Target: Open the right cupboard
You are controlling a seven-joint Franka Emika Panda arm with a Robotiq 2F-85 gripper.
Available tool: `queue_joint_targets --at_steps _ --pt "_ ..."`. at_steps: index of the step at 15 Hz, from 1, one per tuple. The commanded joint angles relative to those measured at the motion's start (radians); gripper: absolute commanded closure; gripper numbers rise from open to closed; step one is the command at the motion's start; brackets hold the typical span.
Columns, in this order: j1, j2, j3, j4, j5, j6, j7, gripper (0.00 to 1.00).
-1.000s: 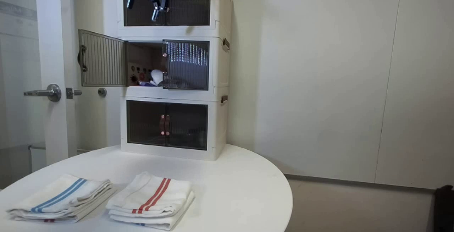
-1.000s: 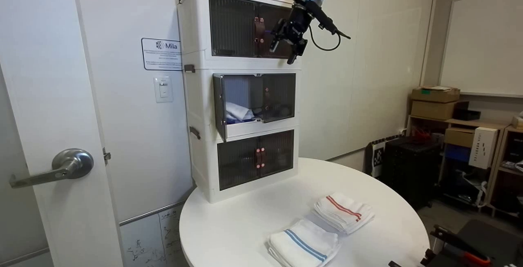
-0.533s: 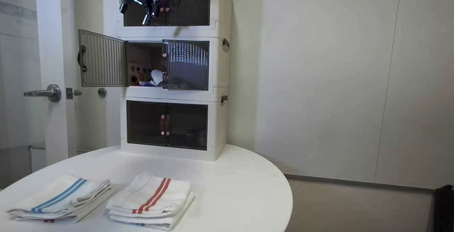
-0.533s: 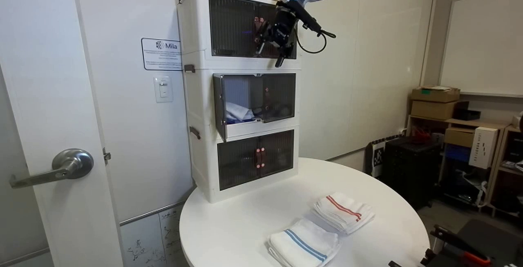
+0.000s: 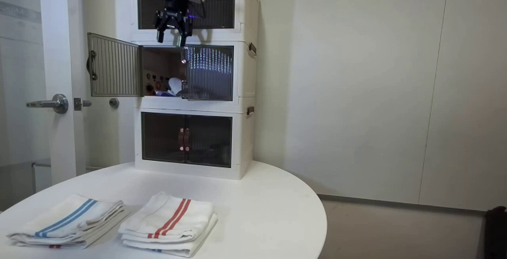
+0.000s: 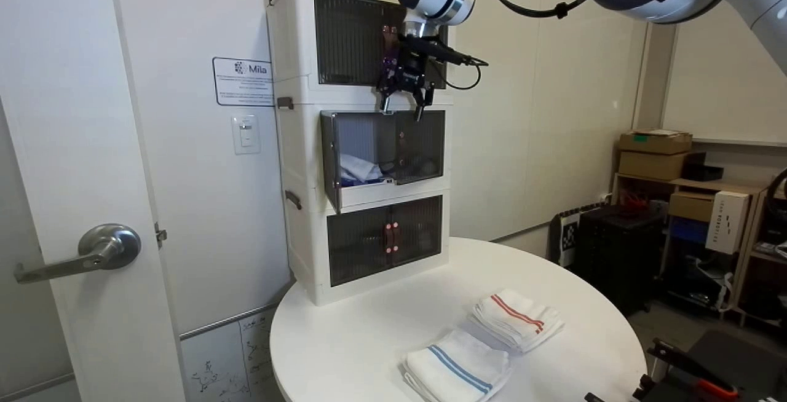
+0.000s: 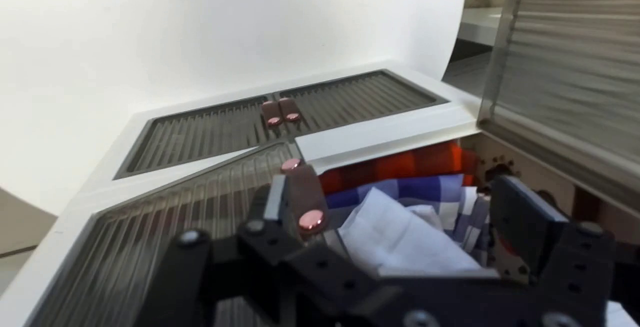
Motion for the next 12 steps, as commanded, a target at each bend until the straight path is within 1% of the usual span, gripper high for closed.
queue_joint_targets --at_steps 1,4,6,8,12 --pt "0.06 0.046 -0.057 0.099 -0.119 0.032 0.145 0.0" --pt "0.095 0.034 -0.097 0.106 -0.212 0.064 0.255 0.0" --pt "0.104 0.033 -0.113 0.117 -0.249 0.047 0.307 0.0" --pt "0.099 0.044 -0.118 0.125 -0.257 0.033 0.34 0.0" --pt "0.078 0.064 -0.114 0.125 -0.227 0.036 0.374 0.0"
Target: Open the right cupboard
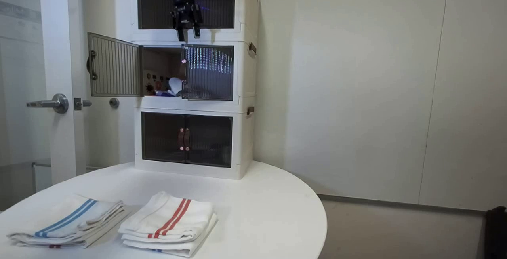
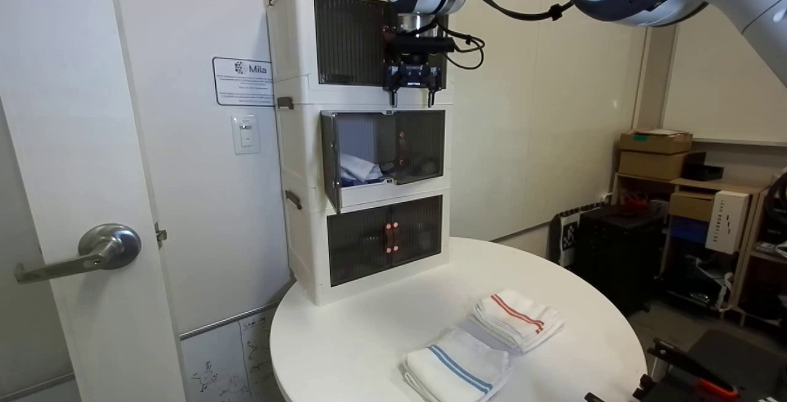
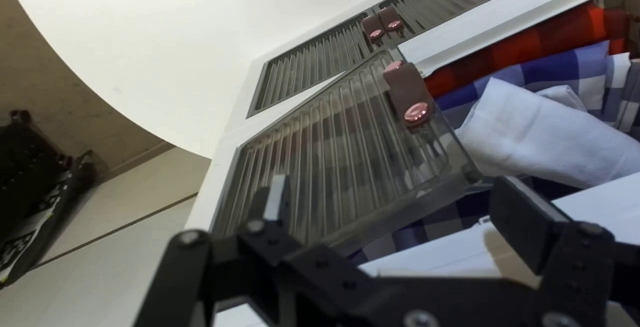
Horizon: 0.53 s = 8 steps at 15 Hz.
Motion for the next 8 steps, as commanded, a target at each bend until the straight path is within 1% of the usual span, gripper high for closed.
queue_joint_targets --at_steps 1,4,8 --pt "-0.012 0.04 -0.005 0.041 0.015 -0.001 0.05 0.0" --pt "-0.021 0.052 0.0 0.043 0.029 0.029 0.076 0.0" --pt "-0.019 0.055 -0.005 0.043 0.021 0.018 0.087 0.0"
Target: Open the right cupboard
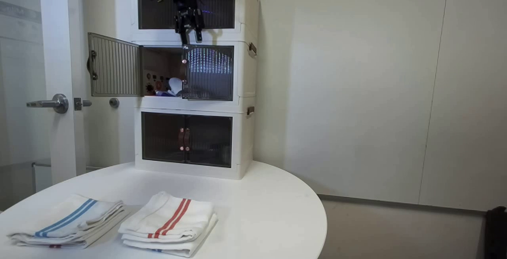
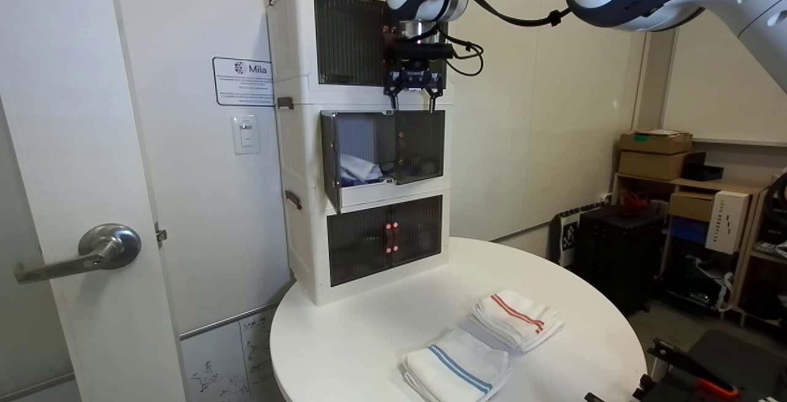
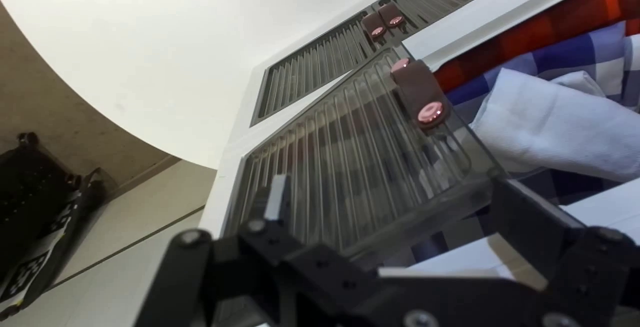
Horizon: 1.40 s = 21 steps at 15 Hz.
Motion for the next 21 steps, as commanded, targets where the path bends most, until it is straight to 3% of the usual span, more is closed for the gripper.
queue_joint_targets --at_steps 1,9,21 --pt "-0.008 0.034 -0.002 0.04 0.014 0.006 0.034 0.0" --pt "-0.018 0.004 0.026 0.037 0.095 0.015 0.006 0.0" --pt "-0.035 0.08 0.013 0.057 0.153 0.018 0.021 0.0"
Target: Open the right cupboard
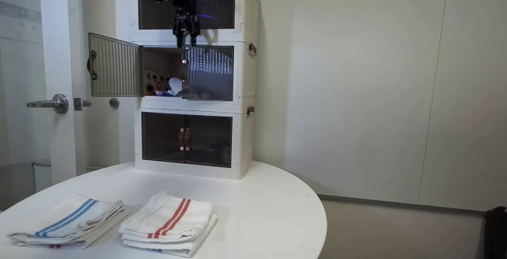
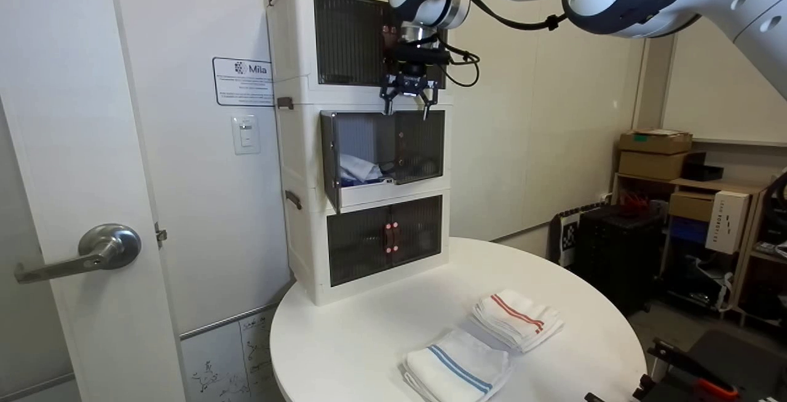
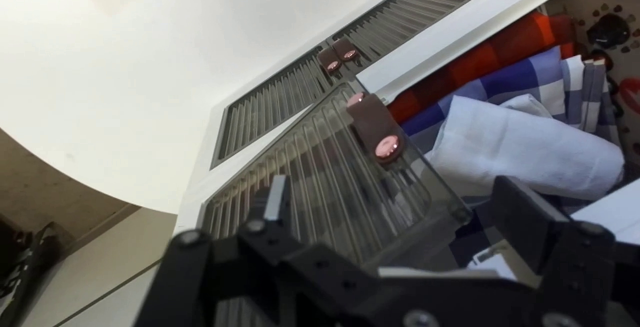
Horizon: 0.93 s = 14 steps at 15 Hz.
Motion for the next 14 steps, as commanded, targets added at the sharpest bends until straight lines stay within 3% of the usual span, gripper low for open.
queue_joint_targets --at_steps 1,14 --pt "-0.012 0.059 0.0 0.043 0.015 0.024 0.02 0.0" --pt "-0.062 -0.032 -0.028 -0.103 0.002 0.038 0.002 0.0"
